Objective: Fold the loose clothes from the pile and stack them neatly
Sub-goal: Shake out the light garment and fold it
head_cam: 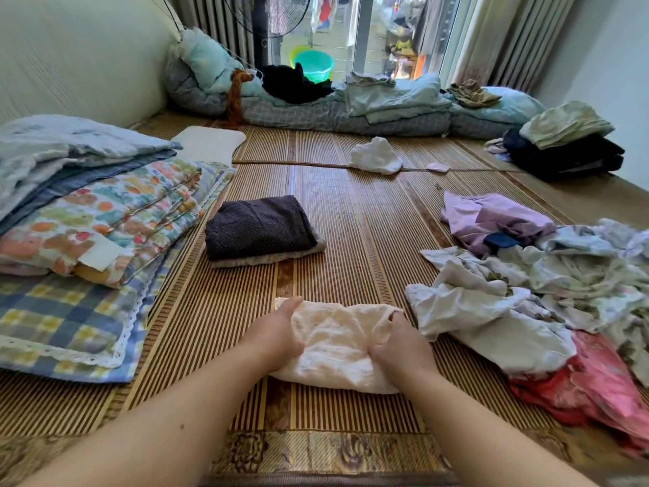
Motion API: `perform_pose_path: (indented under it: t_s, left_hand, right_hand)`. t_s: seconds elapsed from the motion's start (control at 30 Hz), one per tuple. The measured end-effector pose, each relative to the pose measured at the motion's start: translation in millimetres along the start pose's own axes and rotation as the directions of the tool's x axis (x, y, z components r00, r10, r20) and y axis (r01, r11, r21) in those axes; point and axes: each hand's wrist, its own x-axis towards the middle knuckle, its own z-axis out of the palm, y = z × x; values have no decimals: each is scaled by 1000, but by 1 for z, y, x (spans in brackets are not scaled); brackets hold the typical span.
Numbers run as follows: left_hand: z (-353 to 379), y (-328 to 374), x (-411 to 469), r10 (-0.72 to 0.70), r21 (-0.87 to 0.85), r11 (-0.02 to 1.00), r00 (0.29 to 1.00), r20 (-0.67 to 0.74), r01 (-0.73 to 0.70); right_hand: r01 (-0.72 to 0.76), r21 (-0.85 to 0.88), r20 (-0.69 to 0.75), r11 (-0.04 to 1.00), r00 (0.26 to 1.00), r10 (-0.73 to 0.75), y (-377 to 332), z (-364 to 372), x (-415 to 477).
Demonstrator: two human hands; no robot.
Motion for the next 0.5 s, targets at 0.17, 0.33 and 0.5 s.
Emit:
perform_pose_path:
  t_s: [0.17,0.33,0.5]
  left_hand:
    - [-8,-12,-10,65,-263,965,988,142,-25]
    - [-30,-23,-25,129,-318,944,986,104,-90]
    - [-73,-33,-17,201,-353,909,975,-96,-223]
  right_hand:
    - [-9,304,115,953,993,-27,10,-14,-7]
    - [76,212,395,974,905,-157,10,-34,-11]
    - [299,150,222,942,919,-327,-41,-50,19]
